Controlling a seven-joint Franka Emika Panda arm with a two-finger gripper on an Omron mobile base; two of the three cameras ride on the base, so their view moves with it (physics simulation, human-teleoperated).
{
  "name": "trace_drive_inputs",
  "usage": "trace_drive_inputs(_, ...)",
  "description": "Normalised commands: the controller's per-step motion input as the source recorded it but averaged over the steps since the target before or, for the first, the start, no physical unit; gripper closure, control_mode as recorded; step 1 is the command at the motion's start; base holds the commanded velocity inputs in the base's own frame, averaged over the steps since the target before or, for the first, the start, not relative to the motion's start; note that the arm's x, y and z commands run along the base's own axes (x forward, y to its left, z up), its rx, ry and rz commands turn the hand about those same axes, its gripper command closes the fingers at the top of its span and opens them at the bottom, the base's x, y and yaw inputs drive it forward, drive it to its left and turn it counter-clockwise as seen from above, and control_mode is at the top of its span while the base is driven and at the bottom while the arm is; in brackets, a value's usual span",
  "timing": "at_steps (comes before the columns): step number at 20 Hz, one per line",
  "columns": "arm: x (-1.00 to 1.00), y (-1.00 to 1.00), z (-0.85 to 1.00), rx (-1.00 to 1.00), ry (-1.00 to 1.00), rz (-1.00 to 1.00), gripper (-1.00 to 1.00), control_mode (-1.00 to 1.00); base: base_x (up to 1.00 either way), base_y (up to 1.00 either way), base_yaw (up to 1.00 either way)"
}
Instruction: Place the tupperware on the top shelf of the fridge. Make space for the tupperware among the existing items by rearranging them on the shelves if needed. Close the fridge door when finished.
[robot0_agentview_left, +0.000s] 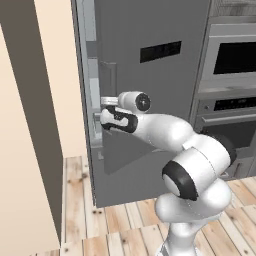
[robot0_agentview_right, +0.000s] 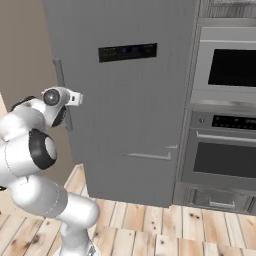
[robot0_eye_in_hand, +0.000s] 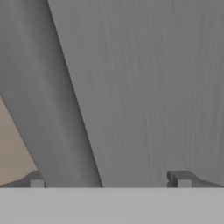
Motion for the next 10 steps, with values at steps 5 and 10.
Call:
trace_drive_inputs(5, 0.98, 0.08, 0.45, -0.07, -0.2, -0.39, -1.0, -1.0, 0.0, 0.0, 0.0)
trace_drive_inputs(10, 1.0, 0.0, 0.52, -0.01, -0.11, -0.39, -1.0, -1.0, 0.0, 0.0, 0.0)
